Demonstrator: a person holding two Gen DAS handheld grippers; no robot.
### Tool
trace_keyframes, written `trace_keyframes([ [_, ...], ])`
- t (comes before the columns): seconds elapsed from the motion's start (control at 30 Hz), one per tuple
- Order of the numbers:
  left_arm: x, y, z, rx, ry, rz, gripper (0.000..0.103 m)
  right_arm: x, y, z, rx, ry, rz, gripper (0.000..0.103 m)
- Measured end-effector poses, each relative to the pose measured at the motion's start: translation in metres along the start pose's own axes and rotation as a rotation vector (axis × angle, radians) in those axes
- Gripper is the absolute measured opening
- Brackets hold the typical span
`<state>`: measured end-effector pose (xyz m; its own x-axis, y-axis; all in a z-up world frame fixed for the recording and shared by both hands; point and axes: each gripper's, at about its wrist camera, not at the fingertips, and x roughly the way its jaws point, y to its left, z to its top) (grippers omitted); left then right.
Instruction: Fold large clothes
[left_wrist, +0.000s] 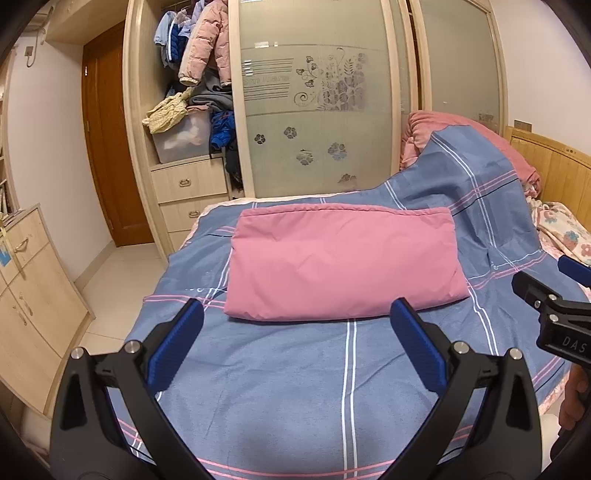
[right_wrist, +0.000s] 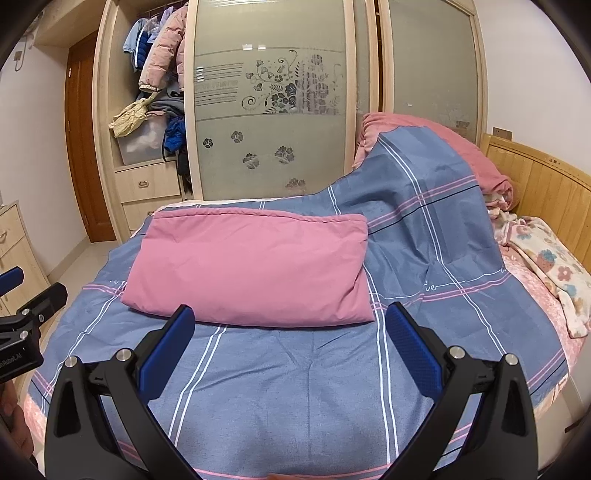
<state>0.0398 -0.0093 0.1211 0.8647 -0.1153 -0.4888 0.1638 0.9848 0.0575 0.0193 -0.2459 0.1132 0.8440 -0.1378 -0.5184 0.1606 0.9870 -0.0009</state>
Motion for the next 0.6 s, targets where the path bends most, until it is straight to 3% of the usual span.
trace_keyframes([
  [0.33,0.0004,0.0028,-0.0015,-0.010,0.001,0.005,0.101,-0.0015,-0.0008,-0.0017,-0.001,0.001,-0.003,0.102],
  [0.6,0.0053,0.0079,-0.0015,-0.037,0.045,-0.001,0.101,-0.0044,0.0033,-0.0012,-0.013,0.000,0.003,0.102],
])
